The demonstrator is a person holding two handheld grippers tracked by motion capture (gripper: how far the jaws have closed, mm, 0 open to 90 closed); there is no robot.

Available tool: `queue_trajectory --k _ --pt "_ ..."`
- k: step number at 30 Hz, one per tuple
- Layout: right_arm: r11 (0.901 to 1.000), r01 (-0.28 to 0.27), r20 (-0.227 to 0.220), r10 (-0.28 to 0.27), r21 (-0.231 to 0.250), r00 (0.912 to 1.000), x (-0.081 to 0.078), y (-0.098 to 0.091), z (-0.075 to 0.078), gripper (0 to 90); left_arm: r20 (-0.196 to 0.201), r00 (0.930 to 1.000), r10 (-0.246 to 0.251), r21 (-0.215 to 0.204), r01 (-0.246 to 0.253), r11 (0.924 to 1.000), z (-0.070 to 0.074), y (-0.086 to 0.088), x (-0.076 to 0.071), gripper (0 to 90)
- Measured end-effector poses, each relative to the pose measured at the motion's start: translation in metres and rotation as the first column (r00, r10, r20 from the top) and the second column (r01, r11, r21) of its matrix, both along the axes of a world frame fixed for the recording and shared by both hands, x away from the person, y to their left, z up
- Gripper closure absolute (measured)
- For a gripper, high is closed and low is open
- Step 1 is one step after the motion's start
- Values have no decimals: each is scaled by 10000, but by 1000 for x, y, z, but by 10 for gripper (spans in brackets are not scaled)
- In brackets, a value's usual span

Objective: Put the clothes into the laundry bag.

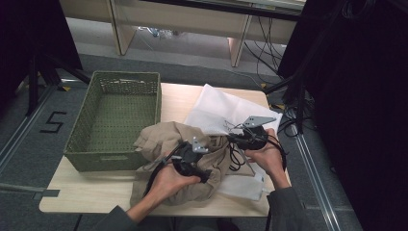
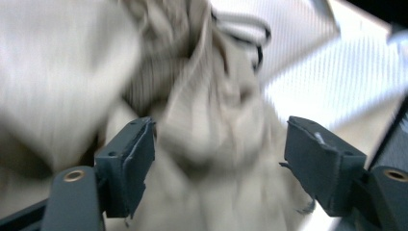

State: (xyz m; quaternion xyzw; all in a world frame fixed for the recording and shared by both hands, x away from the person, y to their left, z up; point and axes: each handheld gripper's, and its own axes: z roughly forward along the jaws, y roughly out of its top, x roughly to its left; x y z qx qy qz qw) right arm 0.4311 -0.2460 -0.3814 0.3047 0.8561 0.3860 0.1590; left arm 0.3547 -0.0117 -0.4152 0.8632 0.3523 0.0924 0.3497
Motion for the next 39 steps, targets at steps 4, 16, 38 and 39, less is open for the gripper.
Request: queue_trajectory --k 4,16,38,39 --pt "10000 24 -54 -24 -22 10000 0 1 0 882 -179 9997 -181 627 191 9978 -22 3 -11 199" --pt "10000 20 -252 -22 -75 9997 -2 4 -2 882 517 9901 -1307 1682 1204 9784 -73 -37 -1 712" --pt "9999 -129 -144 130 55 9998 -2 -1 2 882 152 9957 912 -1243 -886 9883 -45 -60 52 471" --pt "9999 -140 -135 141 64 9998 -1 -2 1 883 333 9958 858 -1255 -810 9888 -40 -56 49 415"
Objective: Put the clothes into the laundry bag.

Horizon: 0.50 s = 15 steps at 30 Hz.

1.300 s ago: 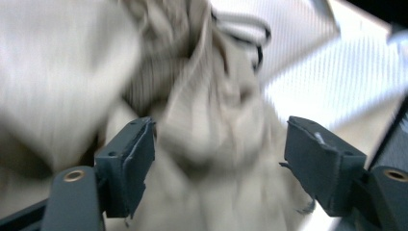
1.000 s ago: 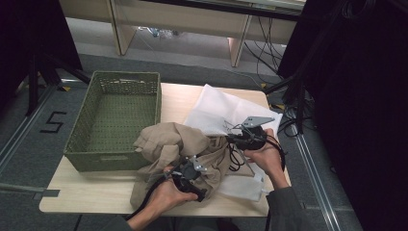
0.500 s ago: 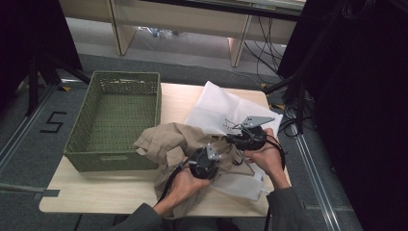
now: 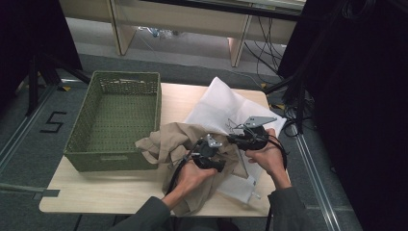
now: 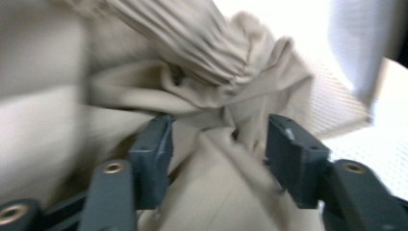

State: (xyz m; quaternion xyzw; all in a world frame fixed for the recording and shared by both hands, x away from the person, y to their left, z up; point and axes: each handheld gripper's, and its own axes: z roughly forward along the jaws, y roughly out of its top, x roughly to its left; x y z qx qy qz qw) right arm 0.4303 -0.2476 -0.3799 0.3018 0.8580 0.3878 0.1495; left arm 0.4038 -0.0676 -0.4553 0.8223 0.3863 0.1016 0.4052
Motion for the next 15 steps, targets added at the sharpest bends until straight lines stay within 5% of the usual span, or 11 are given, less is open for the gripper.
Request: queue_trajectory --k 4,6,10,15 --pt "10000 16 -19 -16 -9 10000 -1 1 0 882 494 9984 -260 112 254 9996 30 27 -15 375" --pt "10000 4 -1 -4 -26 10000 0 1 1 882 962 9954 9 149 -24 9999 45 42 -16 348" --pt "10000 -2 7 2 -35 10000 -1 2 1 882 1413 9897 244 1171 -411 9923 67 66 -3 314" --pt "10000 -36 -44 35 -31 10000 -1 3 0 882 1041 9919 735 2811 -1002 9544 61 86 30 286"
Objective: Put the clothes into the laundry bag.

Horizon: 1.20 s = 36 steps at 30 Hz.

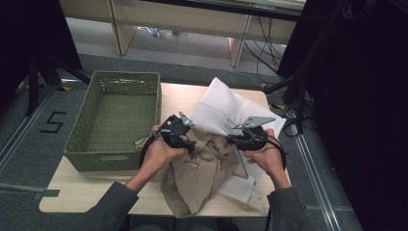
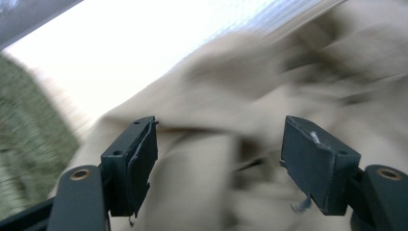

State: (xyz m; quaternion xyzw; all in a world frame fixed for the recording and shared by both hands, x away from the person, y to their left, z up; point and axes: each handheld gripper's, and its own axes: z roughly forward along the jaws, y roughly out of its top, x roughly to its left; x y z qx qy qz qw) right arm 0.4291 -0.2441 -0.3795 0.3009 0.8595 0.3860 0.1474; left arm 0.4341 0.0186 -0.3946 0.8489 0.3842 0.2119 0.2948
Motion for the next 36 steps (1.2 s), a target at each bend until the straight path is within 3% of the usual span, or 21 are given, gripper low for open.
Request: queue_trajectory --k 3,4,5,6,7,8,11,12,14,16,18,19,20,21,22,24,25,30,33,34,36 --pt "10000 -50 -8 50 -17 10000 0 0 -1 882 -195 9996 212 458 -203 9987 -10 2 14 283" --pt "10000 -51 -3 51 -17 10000 0 0 -1 882 -292 9996 55 736 -33 9973 -14 1 17 329" --pt "10000 -63 -18 63 -14 10000 1 0 -1 882 -662 9977 -144 758 194 9969 -17 0 19 432" --pt "10000 -70 -23 70 -11 10000 1 0 -1 882 -989 9947 -291 578 349 9977 -20 -1 19 592" --pt "10000 -62 -27 62 -23 10000 1 1 -2 882 -1128 9929 -382 560 448 9974 -22 -4 16 658" --pt "10000 -61 -25 61 -51 10000 1 1 -2 882 -1186 9916 -527 540 594 9968 -22 -5 14 723" --pt "10000 -35 -12 35 -12 10000 1 0 -1 882 -1638 9765 -1399 -325 1364 9901 -20 -15 -5 827" --pt "10000 -49 -27 49 -33 10000 1 0 -1 882 -1743 9706 -1661 -498 1597 9859 -18 -18 -11 834" --pt "10000 -83 -13 83 -37 10000 1 0 -1 882 -1806 9548 -2359 -1132 2181 9693 -17 -27 -30 831" --pt "10000 -38 -41 38 -14 10000 1 0 -1 882 -1865 9400 -2856 -1218 2664 9562 -19 -33 -39 791" --pt "9999 -74 -17 74 -86 10000 0 1 -1 882 -2253 9247 -3068 -1881 2677 9450 -29 -38 -44 700" --pt "9999 -116 -1 116 -90 9999 0 2 -1 882 -2551 9161 -3094 -2019 2625 9436 -32 -39 -46 622" --pt "9999 -84 -16 83 -90 10000 -1 2 -1 882 -2823 9105 -3022 -1901 2556 9479 -38 -41 -49 533" --pt "9999 -104 -14 104 -72 9999 -1 2 -1 882 -2750 9148 -2958 -1796 2534 9505 -40 -43 -52 401" --pt "9999 -94 -10 93 -67 10000 0 2 -1 882 -2662 9166 -2982 -1622 2623 9512 -43 -45 -55 349" --pt "9999 -106 -47 106 -86 9999 -1 2 -1 882 -2766 9073 -3167 -1324 2904 9477 -49 -49 -62 234" --pt "9999 -115 -44 114 -97 9999 0 2 -2 882 -2701 9065 -3244 -1246 3012 9454 -51 -51 -66 192" --pt "9999 -114 -42 114 -112 9999 0 3 -2 882 -2527 9094 -3303 -580 3266 9434 -66 -59 -74 130" --pt "9999 -79 -76 78 -117 9999 -1 3 -2 882 -2394 9155 -3234 294 3397 9401 -83 -63 -71 218" --pt "9998 -151 -41 151 -126 9999 -1 4 -2 882 -2233 9192 -3243 603 3451 9366 -86 -64 -70 303" --pt "9998 -162 -42 161 -135 9999 -1 4 -2 882 -1960 9282 -3163 791 3365 9384 -87 -65 -69 467"
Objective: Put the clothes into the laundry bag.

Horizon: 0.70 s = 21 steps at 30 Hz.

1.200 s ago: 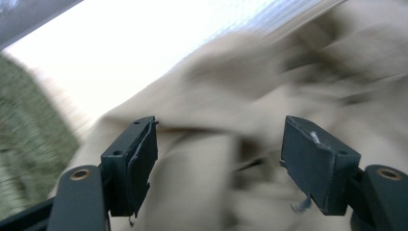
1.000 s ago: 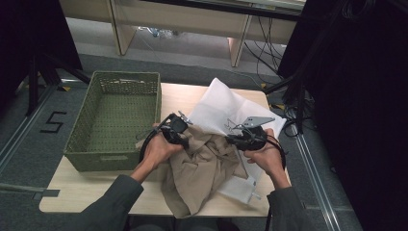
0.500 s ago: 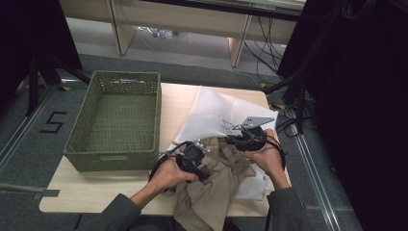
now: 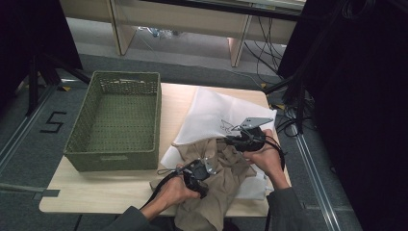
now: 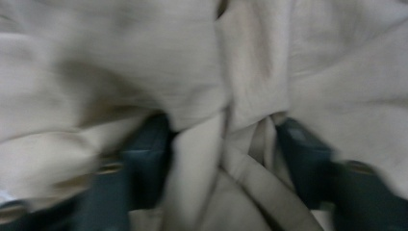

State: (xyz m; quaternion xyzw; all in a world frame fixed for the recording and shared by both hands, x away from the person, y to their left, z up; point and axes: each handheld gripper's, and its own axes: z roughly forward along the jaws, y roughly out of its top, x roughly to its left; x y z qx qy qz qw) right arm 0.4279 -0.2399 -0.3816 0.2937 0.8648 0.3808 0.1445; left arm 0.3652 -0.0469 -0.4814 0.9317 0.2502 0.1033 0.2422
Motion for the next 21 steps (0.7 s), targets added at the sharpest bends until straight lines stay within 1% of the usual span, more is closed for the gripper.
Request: queue_trajectory --k 2,3,4,5,7,9,12,13,15,16,17,19,20,21 --pt "10000 3 -41 -3 -21 10000 1 1 0 882 217 9997 83 -165 -80 9998 4 0 1 661" --pt "10000 -16 -41 16 -62 10000 1 1 -1 882 262 9996 144 -257 -137 9996 6 0 1 731" --pt "10000 37 -98 -37 -59 9999 0 2 -1 882 433 9984 369 -576 -344 9977 10 0 2 779" --pt "9999 -56 -19 56 -108 10000 0 2 -1 882 546 9975 447 -712 -408 9966 13 -1 2 808" --pt "10000 -48 -13 48 -64 10000 0 2 0 882 610 9962 626 -967 -566 9937 19 -1 7 817" --pt "9999 -109 19 109 -57 9999 0 2 1 882 547 9945 888 -1278 -812 9885 24 -2 14 819" --pt "9999 -141 43 141 45 9999 -1 3 4 882 679 9877 1411 -1879 -1262 9740 36 -4 27 822" --pt "9999 -135 71 135 58 9999 -2 3 5 882 691 9853 1562 -2092 -1387 9680 40 -6 30 823" --pt "9997 -208 125 207 83 9997 -2 3 7 883 880 9790 1840 -2310 -1597 9598 49 -7 37 822" --pt "9998 -207 130 206 85 9997 -2 3 7 882 1020 9736 2043 -2385 -1755 9552 52 -9 44 821" --pt "9998 -156 151 154 125 9998 -2 3 8 882 931 9706 2219 -2465 -1935 9496 52 -10 49 816" --pt "9999 -138 145 137 65 9998 -2 2 7 882 489 9671 2495 -2642 -2284 9370 44 -10 59 790" --pt "9999 -138 145 137 65 9998 -2 2 7 882 435 9663 2537 -2586 -2344 9371 39 -11 62 790" --pt "9998 -156 129 155 81 9998 -2 1 6 883 431 9656 2564 -2498 -2380 9386 33 -11 64 768"
